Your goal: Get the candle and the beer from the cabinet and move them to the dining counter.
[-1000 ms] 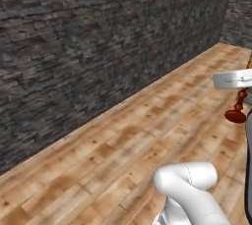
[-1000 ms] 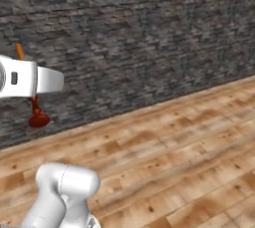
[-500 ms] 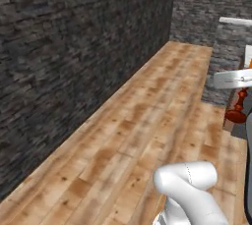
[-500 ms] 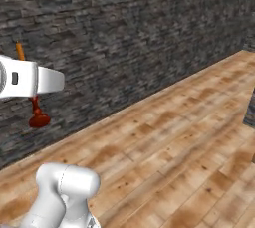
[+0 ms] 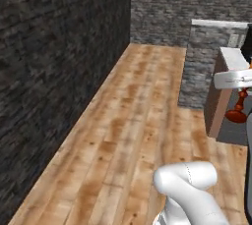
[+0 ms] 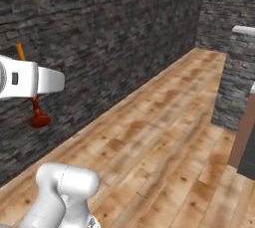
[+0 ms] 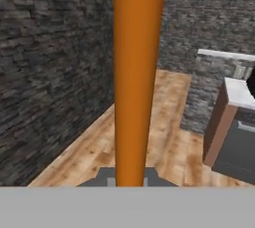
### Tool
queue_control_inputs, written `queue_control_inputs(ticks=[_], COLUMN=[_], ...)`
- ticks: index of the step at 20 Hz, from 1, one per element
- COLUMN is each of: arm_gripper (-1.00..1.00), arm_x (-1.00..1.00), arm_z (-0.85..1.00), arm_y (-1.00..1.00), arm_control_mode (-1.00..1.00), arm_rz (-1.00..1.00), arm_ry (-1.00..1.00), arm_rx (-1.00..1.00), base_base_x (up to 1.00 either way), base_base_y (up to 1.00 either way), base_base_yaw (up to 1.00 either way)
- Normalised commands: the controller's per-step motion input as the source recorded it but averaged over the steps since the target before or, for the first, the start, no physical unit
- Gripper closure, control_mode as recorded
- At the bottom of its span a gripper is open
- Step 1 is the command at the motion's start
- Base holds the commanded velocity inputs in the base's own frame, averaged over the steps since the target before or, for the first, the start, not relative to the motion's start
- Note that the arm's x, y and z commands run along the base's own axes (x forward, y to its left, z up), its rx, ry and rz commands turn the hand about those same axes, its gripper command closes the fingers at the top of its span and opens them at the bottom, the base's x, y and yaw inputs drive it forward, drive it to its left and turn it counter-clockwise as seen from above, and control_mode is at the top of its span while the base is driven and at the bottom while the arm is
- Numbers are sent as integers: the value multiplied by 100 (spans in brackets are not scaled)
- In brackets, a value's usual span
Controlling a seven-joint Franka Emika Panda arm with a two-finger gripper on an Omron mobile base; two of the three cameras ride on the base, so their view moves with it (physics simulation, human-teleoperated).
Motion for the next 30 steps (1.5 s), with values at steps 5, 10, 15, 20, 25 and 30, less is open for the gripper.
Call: queue_control_inputs(ticks=[5,10,15,20,25,30], arm_gripper=[100,100,100,100,100,100], arm_x=[0,0,0,0,0,0], arm_z=[0,0,0,0,0,0], arm_y=[0,0,0,0,0,0], arm_control_mode=[100,100,100,100,100,100], arm_rz=[0,0,0,0,0,0], arm_ry=[0,0,0,0,0,0], arm_rx=[0,0,0,0,0,0], base_base_x=[100,100,100,100,96,91], base_base_y=[49,64,61,60,38,24], base_base_yaw=[-37,-34,-34,-34,-30,-22])
